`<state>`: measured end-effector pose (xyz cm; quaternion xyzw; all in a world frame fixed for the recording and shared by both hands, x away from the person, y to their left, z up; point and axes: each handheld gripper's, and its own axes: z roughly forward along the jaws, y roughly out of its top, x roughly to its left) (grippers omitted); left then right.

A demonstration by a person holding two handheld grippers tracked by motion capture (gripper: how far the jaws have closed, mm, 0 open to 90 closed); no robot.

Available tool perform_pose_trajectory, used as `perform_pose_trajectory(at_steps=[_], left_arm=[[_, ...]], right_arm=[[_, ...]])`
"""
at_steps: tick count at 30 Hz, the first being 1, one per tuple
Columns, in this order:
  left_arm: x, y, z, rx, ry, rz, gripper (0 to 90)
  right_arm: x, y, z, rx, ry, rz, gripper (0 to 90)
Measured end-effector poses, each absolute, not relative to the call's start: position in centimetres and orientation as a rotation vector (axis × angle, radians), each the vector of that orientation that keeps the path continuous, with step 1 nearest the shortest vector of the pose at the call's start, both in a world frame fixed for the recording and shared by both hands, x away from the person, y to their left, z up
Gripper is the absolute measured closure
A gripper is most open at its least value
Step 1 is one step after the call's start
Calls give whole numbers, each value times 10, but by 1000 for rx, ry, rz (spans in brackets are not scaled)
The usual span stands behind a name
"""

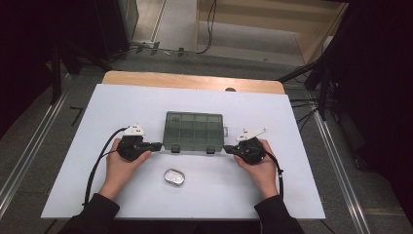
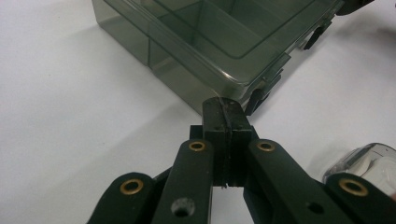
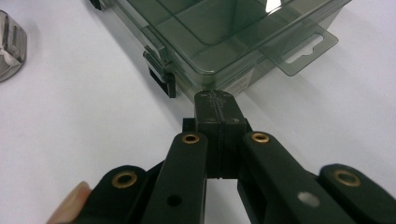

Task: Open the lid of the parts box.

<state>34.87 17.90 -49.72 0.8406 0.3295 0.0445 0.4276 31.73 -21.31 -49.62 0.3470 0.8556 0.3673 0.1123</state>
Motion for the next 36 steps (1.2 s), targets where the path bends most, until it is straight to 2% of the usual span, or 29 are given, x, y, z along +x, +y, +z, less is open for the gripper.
perform_pose_trajectory(at_steps=[36], left_arm=[[347,179,-493,2086,788,105,890]], right_arm=[[316,-216,-493,1027,2491,1134,875]])
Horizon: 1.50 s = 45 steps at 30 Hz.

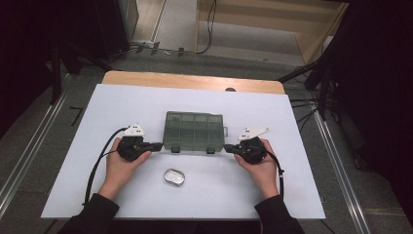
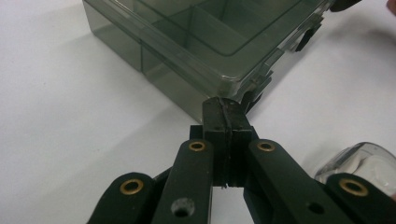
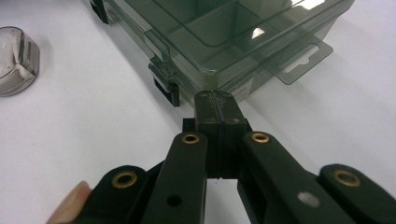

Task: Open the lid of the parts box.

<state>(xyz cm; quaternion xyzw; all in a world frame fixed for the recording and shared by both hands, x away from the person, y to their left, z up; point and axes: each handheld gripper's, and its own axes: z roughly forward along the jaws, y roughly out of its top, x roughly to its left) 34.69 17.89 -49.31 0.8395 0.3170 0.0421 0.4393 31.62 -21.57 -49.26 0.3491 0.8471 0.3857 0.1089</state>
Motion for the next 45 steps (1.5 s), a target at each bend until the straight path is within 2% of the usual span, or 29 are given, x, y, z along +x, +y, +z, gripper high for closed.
perform_pose_trajectory(at_steps=[21,25,26,27,28,29,31,32,33,37,38,39,40,41,45], left_arm=[[345,181,-483,1983,761,115,890],[344,179,-478,1964,750,145,890],[344,179,-477,1955,745,149,890],[345,177,-474,1950,737,150,890],[345,177,-474,1950,737,150,889],[346,175,-471,1955,722,162,890],[347,174,-470,1954,723,172,890],[348,174,-469,1952,721,171,890],[351,173,-469,1948,726,167,889],[356,171,-468,1936,722,173,889],[356,171,-468,1936,722,173,889],[357,171,-466,1927,724,175,889],[358,171,-463,1912,724,177,889],[358,171,-463,1912,724,177,889],[364,169,-455,1884,727,176,889]], right_arm=[[315,-219,-489,1036,2462,1204,875],[314,-223,-484,1051,2414,1324,863],[314,-225,-482,1050,2386,1357,812],[313,-226,-479,1049,2341,1379,706],[313,-226,-479,1049,2341,1379,706],[310,-227,-475,1059,2265,1393,601],[309,-229,-472,1064,2216,1436,522],[309,-229,-472,1064,2216,1436,522],[308,-231,-467,1094,2166,1467,438],[310,-234,-462,1114,2128,1487,296],[310,-234,-462,1114,2128,1487,296],[311,-234,-461,1111,2128,1498,206],[311,-234,-460,1116,2121,1495,152],[311,-234,-460,1116,2121,1495,152],[314,-231,-459,1143,2093,1497,39]])
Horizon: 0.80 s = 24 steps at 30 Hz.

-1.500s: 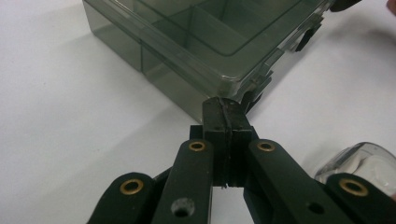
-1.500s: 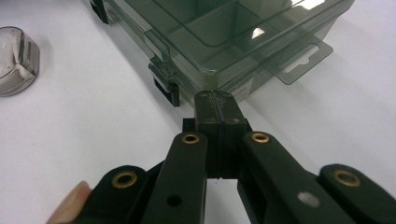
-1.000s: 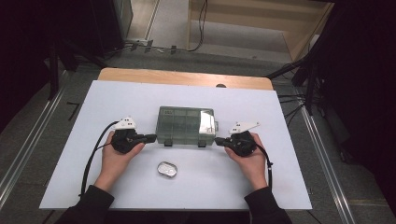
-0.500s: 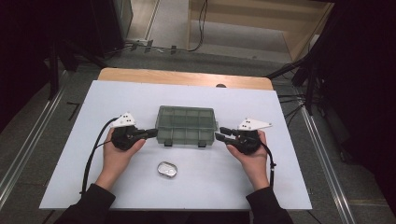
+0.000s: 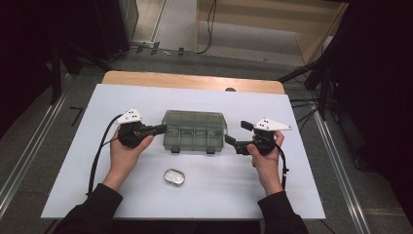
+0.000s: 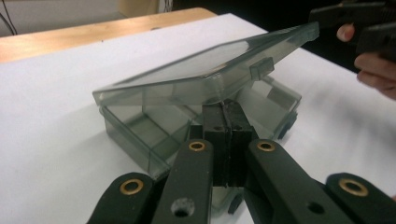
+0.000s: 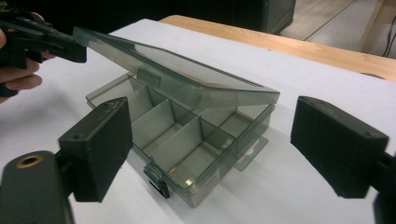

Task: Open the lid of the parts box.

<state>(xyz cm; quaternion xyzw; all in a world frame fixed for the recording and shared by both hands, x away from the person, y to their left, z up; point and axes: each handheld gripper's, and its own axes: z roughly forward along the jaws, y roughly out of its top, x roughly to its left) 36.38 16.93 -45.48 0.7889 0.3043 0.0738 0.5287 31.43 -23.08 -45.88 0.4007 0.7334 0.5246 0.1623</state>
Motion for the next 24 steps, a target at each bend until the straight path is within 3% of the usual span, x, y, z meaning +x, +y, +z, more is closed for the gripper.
perform_pose_trajectory(at_steps=[1,13,19,21,23,24], left_arm=[[367,168,-451,1874,729,182,889],[387,165,-442,1821,752,203,890],[394,161,-441,1792,756,216,890],[396,161,-441,1784,758,223,889],[398,160,-442,1774,761,229,890],[398,159,-442,1772,763,232,890]], right_arm=[[315,-229,-459,1154,2084,1483,0],[333,-224,-456,1149,1998,1472,0],[342,-216,-454,1170,1916,1450,218],[343,-214,-454,1170,1897,1442,247],[347,-209,-455,1174,1864,1438,368],[347,-209,-455,1174,1864,1438,368]])
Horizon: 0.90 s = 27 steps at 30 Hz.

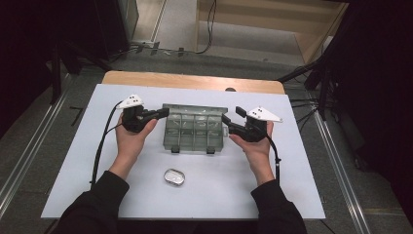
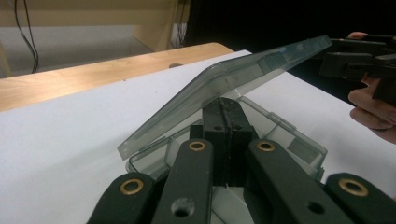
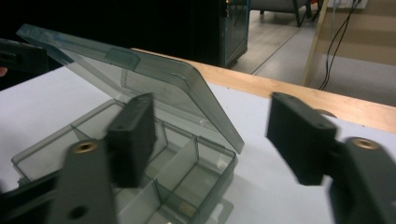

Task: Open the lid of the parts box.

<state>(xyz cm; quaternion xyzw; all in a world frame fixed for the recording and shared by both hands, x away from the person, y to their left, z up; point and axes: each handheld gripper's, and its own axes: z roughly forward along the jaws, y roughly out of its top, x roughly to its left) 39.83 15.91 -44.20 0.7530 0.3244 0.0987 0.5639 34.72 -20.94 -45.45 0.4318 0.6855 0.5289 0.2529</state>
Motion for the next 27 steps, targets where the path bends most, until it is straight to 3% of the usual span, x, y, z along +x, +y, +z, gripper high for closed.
perform_pose_trajectory(at_steps=[12,27], left_arm=[[411,155,-439,1731,791,280,887],[417,150,-437,1711,813,320,886]], right_arm=[[357,-199,-450,1151,1787,1419,610],[366,-194,-449,1241,1690,1468,753]])
